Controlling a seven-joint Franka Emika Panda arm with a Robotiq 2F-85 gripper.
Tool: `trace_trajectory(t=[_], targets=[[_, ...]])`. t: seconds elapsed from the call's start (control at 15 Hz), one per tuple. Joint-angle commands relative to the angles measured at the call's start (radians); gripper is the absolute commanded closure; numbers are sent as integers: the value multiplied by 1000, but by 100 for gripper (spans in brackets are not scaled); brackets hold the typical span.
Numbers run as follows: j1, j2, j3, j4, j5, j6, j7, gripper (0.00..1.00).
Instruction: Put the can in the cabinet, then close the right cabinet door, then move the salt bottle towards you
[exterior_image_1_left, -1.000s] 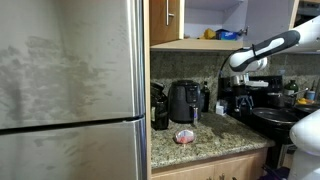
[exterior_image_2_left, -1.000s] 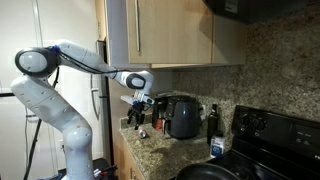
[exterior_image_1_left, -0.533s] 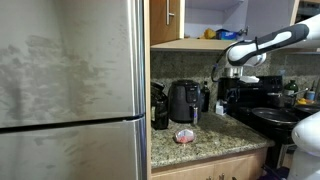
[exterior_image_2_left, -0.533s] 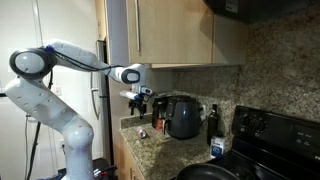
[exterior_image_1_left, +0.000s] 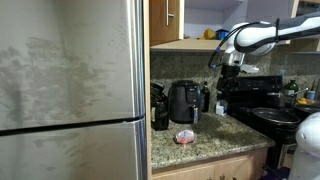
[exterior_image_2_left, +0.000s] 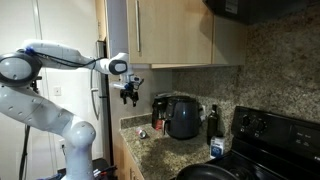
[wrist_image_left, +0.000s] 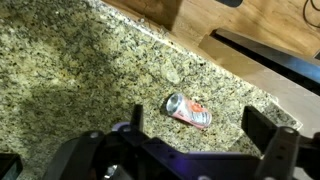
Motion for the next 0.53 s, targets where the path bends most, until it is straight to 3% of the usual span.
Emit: trace_trajectory(t=[0.0,0.13,0.33,0.4,0.47], targets=[[-31,172,54,7,-48,33,50,0],[3,252,51,-14,-15,130,37,0],[27,420,66,-17,21,388,24,0],[27,469,65,-2,21,426,27,0],[24,375,63,-34,4,361,36,0]])
